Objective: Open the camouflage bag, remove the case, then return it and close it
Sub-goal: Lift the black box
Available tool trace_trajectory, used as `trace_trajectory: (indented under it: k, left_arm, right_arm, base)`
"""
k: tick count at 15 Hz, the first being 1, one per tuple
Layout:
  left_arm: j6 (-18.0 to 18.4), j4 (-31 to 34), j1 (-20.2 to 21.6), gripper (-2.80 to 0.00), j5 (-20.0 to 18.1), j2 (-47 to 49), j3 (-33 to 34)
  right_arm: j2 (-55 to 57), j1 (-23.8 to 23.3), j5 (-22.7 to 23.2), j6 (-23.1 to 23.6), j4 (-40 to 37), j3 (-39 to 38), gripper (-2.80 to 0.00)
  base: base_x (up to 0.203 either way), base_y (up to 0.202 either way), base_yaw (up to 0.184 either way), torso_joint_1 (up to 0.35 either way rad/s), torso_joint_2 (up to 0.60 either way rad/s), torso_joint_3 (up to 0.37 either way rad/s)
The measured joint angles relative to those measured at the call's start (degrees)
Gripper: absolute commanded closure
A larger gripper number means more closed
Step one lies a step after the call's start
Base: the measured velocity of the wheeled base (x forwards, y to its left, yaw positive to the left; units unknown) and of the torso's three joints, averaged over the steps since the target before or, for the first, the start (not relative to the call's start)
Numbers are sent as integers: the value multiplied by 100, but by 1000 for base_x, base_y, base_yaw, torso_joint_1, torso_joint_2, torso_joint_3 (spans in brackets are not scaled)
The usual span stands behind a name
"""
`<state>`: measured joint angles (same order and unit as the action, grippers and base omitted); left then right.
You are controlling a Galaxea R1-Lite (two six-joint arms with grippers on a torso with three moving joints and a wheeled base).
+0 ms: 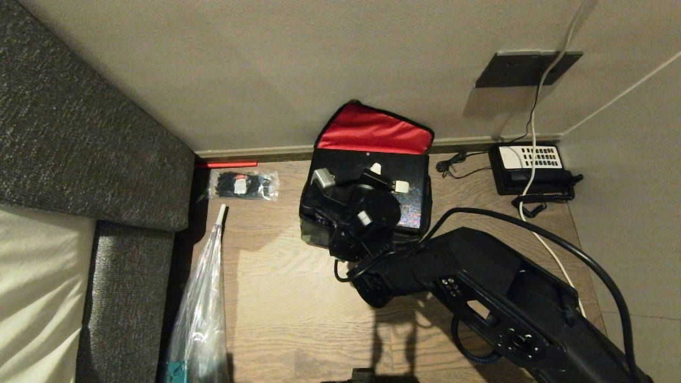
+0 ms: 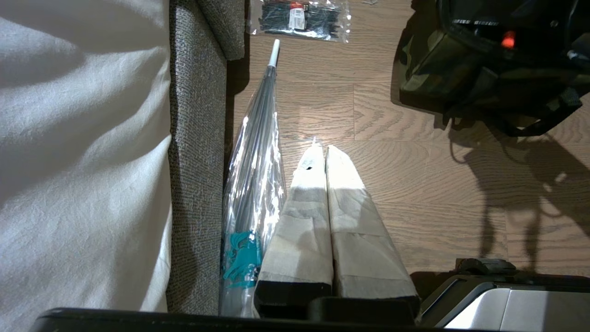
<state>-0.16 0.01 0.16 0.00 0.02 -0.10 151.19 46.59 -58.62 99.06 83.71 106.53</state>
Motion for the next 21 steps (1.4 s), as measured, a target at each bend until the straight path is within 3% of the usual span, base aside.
trace_trajectory:
  k: [9,14,21]
  left_arm:
    - [0,-1,0,0,0,0,0]
    - [0,-1,0,0,0,0,0]
    - [2,-1,0,0,0,0,0]
  right_arm:
    - [83,-189,11,-889,-468,18,0]
    - [28,-213,-6,-984,-552,226,0]
    - [-134,-213,-12,-1696,-1096,266,0]
  base:
    - [0,0,0,0,0,0]
    - [0,0,0,0,0,0]
    - [0,0,0,0,0,0]
